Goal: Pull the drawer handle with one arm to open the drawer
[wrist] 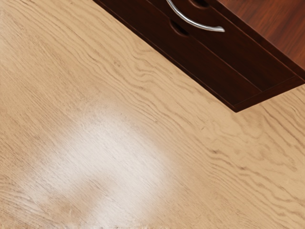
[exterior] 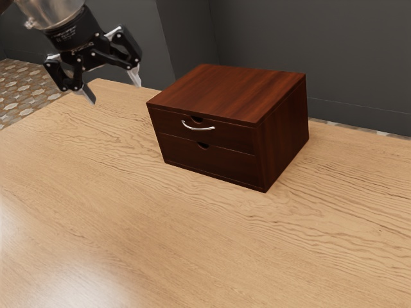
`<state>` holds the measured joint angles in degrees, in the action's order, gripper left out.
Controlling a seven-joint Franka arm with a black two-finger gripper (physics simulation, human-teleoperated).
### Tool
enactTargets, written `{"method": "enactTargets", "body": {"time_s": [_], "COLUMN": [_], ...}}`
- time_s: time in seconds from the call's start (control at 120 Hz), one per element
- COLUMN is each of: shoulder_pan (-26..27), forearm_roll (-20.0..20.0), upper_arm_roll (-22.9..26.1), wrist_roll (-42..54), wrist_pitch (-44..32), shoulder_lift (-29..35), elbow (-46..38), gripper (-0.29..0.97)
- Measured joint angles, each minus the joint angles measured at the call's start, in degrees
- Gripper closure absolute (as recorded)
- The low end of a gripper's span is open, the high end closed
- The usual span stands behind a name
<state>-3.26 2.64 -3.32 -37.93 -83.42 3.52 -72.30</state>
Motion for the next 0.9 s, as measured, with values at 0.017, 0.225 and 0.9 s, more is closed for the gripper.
{"method": "enactTargets", "body": {"time_s": [0.017,0.225,0.9], "shoulder_pan": [-0.03,-0.01,0.62], "forearm_roll": [0.10,0.42,-0.16], "upper_arm_roll": [0.00,-0.01,-0.36], "wrist_roll": [-1.22,-13.86,-34.75], "wrist_pitch": [-0.04,-4.37,-32.36], "shoulder_lift": [-0.20,0.59,-0.09], "elbow": [-0.02,-7.85,-25.14], "gripper": [0.02,0.02,0.03]}}
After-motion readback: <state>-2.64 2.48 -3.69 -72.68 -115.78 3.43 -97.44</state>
